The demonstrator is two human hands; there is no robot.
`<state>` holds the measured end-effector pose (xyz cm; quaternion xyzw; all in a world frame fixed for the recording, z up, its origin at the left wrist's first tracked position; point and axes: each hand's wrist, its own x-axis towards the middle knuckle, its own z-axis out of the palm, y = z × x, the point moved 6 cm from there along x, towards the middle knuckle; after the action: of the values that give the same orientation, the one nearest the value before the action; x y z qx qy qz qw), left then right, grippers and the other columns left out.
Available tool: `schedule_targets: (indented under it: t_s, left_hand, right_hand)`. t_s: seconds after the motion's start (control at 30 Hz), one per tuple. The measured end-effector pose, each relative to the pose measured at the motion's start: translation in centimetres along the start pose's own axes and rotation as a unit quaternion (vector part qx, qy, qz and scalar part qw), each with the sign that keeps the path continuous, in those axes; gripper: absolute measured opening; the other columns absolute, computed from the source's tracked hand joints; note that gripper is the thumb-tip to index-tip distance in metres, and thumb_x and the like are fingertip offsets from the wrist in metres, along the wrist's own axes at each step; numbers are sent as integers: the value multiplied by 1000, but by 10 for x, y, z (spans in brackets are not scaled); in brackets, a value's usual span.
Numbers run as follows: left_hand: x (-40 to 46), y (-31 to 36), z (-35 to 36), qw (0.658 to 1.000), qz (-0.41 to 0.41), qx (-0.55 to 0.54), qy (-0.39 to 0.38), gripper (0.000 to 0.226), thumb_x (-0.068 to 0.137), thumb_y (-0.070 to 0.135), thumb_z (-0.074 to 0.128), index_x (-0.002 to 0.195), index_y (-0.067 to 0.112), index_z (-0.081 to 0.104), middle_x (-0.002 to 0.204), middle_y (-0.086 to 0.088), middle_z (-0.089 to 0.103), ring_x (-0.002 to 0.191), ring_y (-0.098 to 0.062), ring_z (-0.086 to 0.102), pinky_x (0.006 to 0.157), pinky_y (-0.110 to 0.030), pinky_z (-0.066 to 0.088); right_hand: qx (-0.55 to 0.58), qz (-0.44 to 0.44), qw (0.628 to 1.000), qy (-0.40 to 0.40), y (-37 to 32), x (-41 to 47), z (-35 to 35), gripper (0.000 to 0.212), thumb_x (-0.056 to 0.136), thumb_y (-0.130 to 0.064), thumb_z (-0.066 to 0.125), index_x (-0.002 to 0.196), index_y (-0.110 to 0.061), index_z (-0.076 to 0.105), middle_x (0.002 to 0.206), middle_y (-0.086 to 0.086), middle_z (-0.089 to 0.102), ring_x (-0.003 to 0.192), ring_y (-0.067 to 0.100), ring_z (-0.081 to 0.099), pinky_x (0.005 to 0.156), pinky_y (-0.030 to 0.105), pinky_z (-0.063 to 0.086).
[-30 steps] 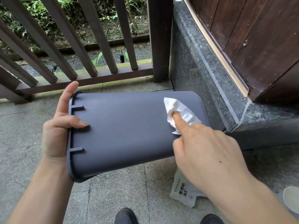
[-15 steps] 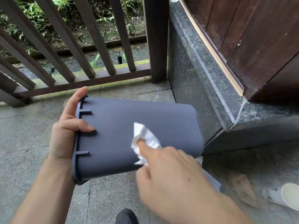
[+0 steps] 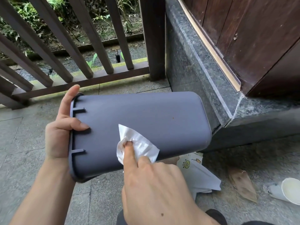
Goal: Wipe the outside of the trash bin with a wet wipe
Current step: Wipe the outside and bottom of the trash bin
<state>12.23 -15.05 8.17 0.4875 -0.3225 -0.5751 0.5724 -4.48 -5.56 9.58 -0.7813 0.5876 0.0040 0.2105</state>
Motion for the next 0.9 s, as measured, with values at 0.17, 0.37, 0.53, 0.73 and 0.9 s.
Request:
schedule_targets:
  t_s: [0.17, 0.37, 0.53, 0.73, 0.9]
  left_hand:
    - [-3, 2, 2, 1000, -10, -10, 7, 83, 61, -9, 33, 115, 41, 73, 118, 1, 72, 96, -29, 72, 75, -52, 58]
    - [-5, 3, 7, 1000, -17, 4, 9, 81, 62, -11, 31, 109, 42, 72, 118, 0, 71, 96, -31, 69, 77, -54, 55]
    - [-7, 7, 5, 1000, -15, 6, 19, 79, 59, -9, 33, 105, 43, 72, 116, 1, 71, 94, -26, 73, 68, -49, 60]
    - [-8, 5, 10, 1000, -19, 5, 8, 80, 64, -11, 32, 107, 44, 72, 113, 3, 72, 86, -23, 73, 68, -46, 58]
    - [-9, 4, 12, 999, -42, 15, 5, 81, 64, -11, 32, 113, 42, 68, 135, -10, 62, 110, -39, 60, 97, -58, 39]
  right_hand:
    - [-45, 27, 992, 118, 27, 6, -24, 79, 61, -33, 61, 137, -13, 54, 67, 4, 67, 47, 26, 62, 46, 26, 0]
    - [-9, 78, 970, 230, 75, 13, -46, 68, 86, -31, 38, 151, -22, 20, 97, 2, 67, 75, 33, 54, 55, 38, 22]
    - [46, 44, 968, 242, 69, 16, -39, 62, 83, -32, 38, 145, -31, 30, 110, 1, 66, 79, 37, 54, 60, 38, 28]
    - [21, 95, 970, 222, 83, 20, -38, 69, 86, -27, 39, 152, -20, 20, 103, 3, 66, 87, 35, 58, 60, 37, 25]
    - [-42, 63, 989, 129, 20, 12, -16, 81, 57, -39, 68, 134, -18, 58, 68, -5, 66, 54, 17, 63, 48, 28, -2]
